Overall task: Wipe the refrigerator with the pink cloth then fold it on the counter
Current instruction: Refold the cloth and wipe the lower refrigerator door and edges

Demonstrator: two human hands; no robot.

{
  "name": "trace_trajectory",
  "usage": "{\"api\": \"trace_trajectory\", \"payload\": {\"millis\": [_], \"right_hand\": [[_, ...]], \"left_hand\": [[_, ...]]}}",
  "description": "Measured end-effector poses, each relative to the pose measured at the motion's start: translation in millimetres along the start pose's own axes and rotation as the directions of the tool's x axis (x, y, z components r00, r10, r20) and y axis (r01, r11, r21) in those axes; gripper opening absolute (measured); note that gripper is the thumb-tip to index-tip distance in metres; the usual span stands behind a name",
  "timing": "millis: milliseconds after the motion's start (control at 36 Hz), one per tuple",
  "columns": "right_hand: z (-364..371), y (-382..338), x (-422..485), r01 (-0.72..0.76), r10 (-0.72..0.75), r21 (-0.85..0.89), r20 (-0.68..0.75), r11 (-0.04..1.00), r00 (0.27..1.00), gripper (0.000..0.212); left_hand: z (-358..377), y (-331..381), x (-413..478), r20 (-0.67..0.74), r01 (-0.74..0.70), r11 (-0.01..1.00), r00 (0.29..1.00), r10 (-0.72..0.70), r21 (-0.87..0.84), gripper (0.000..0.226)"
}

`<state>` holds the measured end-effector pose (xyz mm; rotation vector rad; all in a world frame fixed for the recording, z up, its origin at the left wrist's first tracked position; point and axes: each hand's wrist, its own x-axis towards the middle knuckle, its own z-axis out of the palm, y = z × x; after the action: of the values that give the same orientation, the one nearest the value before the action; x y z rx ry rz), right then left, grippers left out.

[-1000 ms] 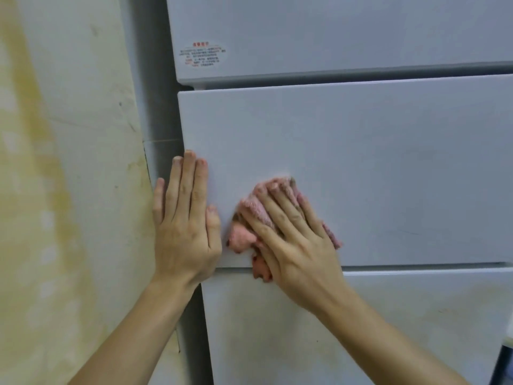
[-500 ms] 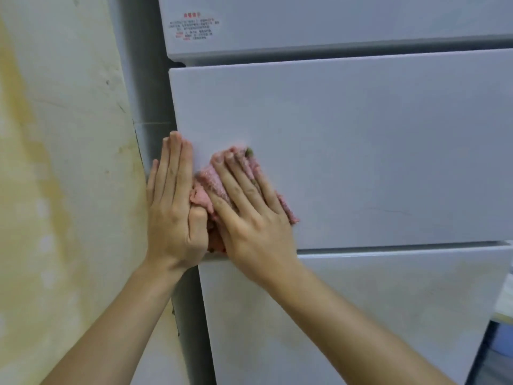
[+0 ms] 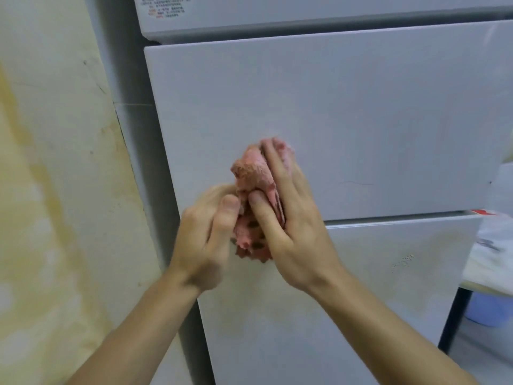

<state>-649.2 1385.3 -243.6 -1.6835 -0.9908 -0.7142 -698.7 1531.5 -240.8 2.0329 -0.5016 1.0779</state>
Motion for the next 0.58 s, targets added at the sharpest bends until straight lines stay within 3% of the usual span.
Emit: {"api": "trace_trajectory", "payload": {"millis": [56,167,250,361,417,444,500,583], "right_hand": [[-7,-3,-3,0.010,-0.008,-0.030,0.059,1.000,0.998,0.080],[-23,-3,-15,-0.024,0.029,-0.031,0.195,0.999,0.980,0.117],[-46,-4,-23,-0.175,0.137,0.159,0.224,0.972,0.965,0.128],[-70,-2,-26,-0.338,0.329,0.195,0.076,0.921,0.941,0.113],[-75,-2,-22,-0.464,0.442,0.287,0.142,0.838,0.886,0.102],[-76,-2,-20,-0.511,0.468,0.334,0.205,0.792,0.859,0.085],[-76,-1,-18,-0.558,0.494,0.382,0.260,0.736,0.830,0.050],[-77,5,-18,-0.562,0.530,0.428,0.205,0.708,0.823,0.044]], "left_hand": [[8,23,2,0.097,0.242,0.903,0.970,-0.222,-0.356,0.063],[22,37,7,0.103,0.395,0.806,0.914,-0.391,-0.441,0.050],[17,33,8,0.134,0.508,0.624,0.827,-0.546,-0.595,0.054],[8,36,13,0.317,0.543,0.429,0.810,-0.493,-0.722,0.040],[8,42,16,0.382,0.574,0.392,0.798,-0.467,-0.719,0.039],[7,45,18,0.417,0.600,0.373,0.781,-0.465,-0.708,0.037],[4,45,21,0.440,0.634,0.383,0.757,-0.482,-0.672,0.031],[-3,39,26,0.380,0.653,0.451,0.738,-0.557,-0.608,0.033]]}}
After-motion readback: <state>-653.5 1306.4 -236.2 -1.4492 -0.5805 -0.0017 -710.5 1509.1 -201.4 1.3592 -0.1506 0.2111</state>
